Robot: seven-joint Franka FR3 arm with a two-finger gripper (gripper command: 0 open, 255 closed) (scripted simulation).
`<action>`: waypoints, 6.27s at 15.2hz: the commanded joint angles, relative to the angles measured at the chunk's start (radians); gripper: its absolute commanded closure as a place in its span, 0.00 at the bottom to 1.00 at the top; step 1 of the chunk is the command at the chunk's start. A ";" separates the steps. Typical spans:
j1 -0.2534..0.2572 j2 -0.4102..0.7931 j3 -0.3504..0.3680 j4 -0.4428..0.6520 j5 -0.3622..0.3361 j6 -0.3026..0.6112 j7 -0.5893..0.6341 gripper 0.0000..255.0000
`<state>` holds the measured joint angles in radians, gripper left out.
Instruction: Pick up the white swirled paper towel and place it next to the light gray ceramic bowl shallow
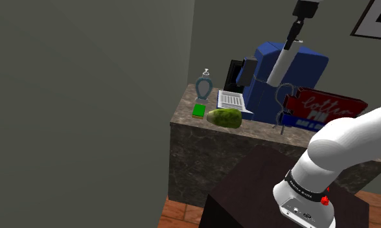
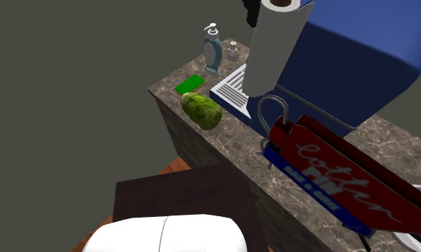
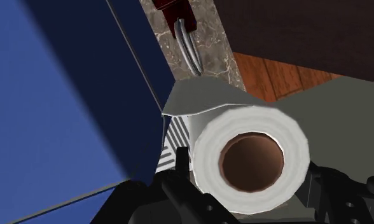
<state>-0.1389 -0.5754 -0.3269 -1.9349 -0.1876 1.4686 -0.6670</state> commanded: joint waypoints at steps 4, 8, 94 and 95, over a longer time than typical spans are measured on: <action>-0.038 -0.077 -0.069 -0.035 -0.055 -0.028 -0.098 1.00; -0.065 -0.122 -0.129 -0.037 -0.102 -0.053 -0.183 1.00; 0.184 -0.281 -1.270 0.206 -0.617 0.277 -0.981 1.00; 0.184 -0.285 -1.276 0.197 -0.622 0.286 -0.978 1.00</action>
<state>0.0445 -0.8563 -1.5959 -1.7307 -0.8040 1.7453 -1.6472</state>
